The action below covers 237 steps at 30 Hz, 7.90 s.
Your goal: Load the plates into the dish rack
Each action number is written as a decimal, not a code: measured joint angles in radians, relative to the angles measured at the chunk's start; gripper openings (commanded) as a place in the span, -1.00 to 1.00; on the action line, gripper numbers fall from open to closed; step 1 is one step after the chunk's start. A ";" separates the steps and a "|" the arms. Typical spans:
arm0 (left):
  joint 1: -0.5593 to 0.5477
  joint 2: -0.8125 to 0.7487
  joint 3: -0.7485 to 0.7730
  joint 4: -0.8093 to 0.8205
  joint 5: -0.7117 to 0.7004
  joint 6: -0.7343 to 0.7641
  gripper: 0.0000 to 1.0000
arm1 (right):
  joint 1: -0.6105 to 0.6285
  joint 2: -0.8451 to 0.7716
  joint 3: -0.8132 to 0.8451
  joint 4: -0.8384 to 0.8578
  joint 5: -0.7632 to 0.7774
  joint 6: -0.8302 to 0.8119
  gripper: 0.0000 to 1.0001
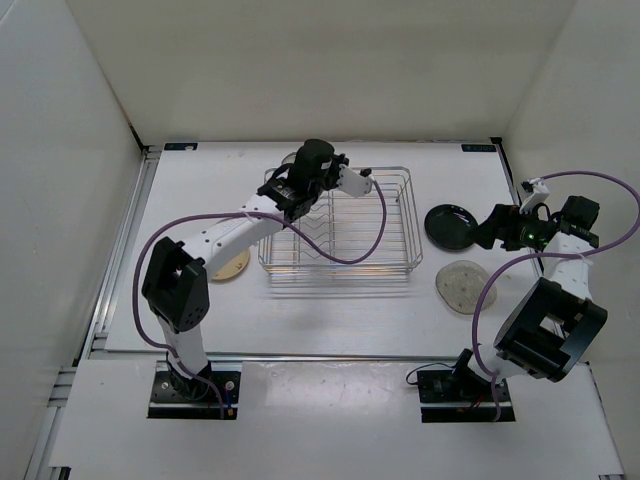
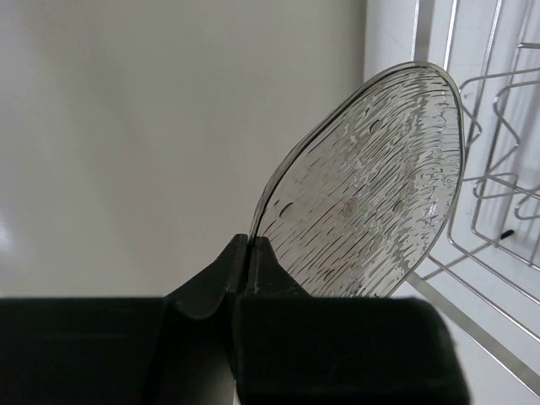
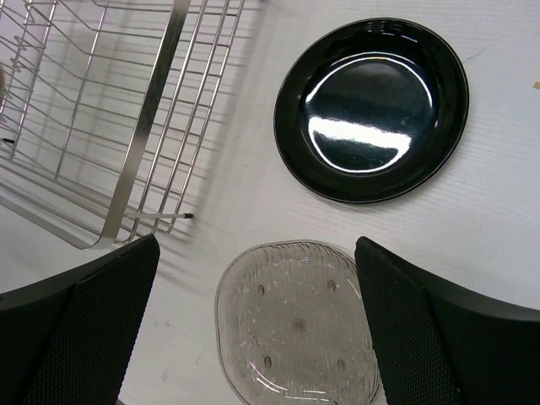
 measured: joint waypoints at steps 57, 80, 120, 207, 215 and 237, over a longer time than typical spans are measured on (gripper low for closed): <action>0.006 0.088 -0.103 0.195 -0.041 0.037 -0.79 | -0.027 0.000 0.000 -0.023 -0.034 -0.006 1.00; -0.035 0.080 -0.168 0.248 -0.105 0.036 -0.79 | -0.027 0.000 0.000 -0.023 -0.035 -0.006 1.00; -0.018 0.069 -0.093 0.202 -0.097 0.027 -0.79 | -0.034 0.000 0.000 -0.026 -0.045 -0.006 1.00; 0.031 0.232 -0.046 0.175 -0.095 -0.126 0.59 | -0.081 0.000 0.000 -0.077 -0.087 -0.051 1.00; 0.029 0.048 -0.043 0.149 -0.198 -0.290 0.73 | -0.061 0.013 0.001 -0.015 0.112 -0.013 1.00; 0.666 -0.555 -0.453 -0.176 0.238 -1.118 0.76 | 0.106 0.558 0.404 0.039 0.272 0.186 0.98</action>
